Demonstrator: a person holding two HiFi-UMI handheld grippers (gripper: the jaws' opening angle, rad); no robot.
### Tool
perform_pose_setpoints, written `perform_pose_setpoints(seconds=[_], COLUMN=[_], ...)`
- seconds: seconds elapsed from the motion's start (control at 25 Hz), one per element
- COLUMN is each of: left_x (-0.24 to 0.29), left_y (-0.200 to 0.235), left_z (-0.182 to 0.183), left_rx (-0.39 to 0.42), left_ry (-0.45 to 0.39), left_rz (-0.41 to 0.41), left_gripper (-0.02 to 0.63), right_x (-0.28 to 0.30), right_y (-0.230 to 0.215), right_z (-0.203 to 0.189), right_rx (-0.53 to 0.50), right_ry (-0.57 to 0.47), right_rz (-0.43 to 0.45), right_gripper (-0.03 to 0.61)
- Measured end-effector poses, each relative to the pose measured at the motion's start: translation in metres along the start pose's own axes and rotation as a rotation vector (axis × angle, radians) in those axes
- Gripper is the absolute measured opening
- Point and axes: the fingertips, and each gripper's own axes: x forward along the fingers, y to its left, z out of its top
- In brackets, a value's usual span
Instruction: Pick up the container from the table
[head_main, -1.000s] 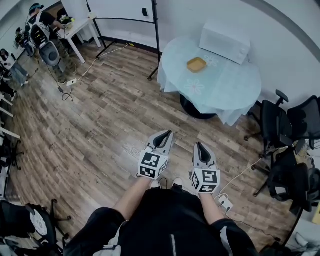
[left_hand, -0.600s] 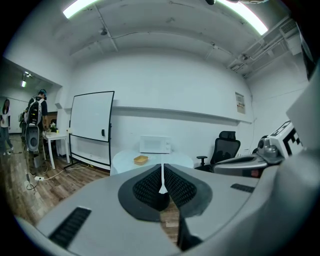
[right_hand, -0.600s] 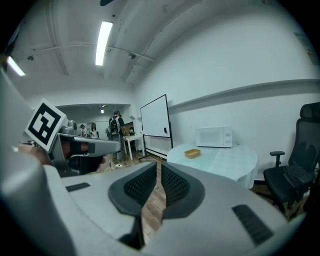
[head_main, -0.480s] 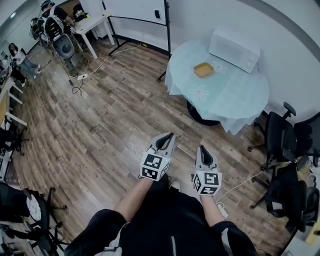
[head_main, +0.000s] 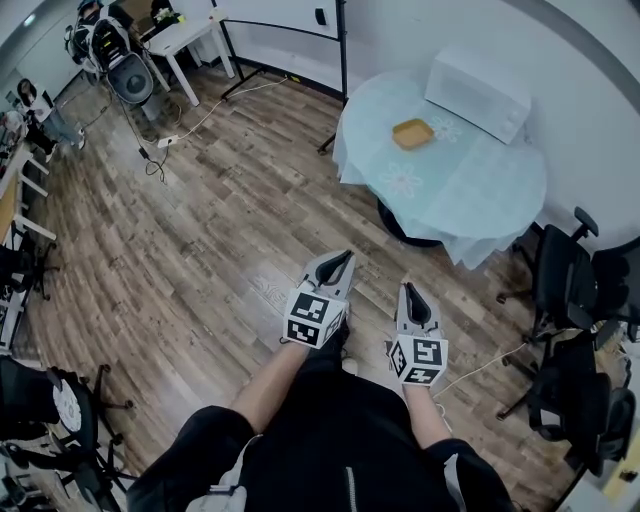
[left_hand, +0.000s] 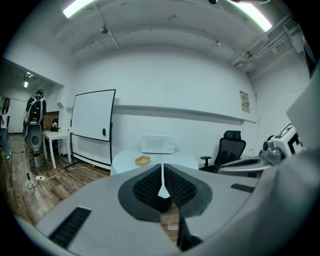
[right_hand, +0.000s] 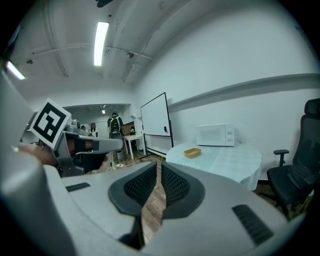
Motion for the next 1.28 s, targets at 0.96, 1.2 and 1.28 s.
perform_pose_setpoints(seconds=[0.96, 1.2, 1.28], left_x=[0.172, 0.202, 0.209], left_y=[0.112, 0.145, 0.150], left_z=[0.042, 0.050, 0.050], left_rx=[-0.005, 0.000, 0.002], left_ry=[0.026, 0.039, 0.043], left_rz=[-0.116, -0.142, -0.149], left_gripper=[0.026, 0.026, 0.026], right_x=[0.185, 0.227, 0.235], right_y=[-0.054, -0.058, -0.061], right_z=[0.053, 0.065, 0.065], right_rx=[0.008, 0.020, 0.025], right_ry=[0.040, 0.045, 0.047], right_rz=[-0.081, -0.108, -0.116], right_gripper=[0.028, 0.026, 0.026])
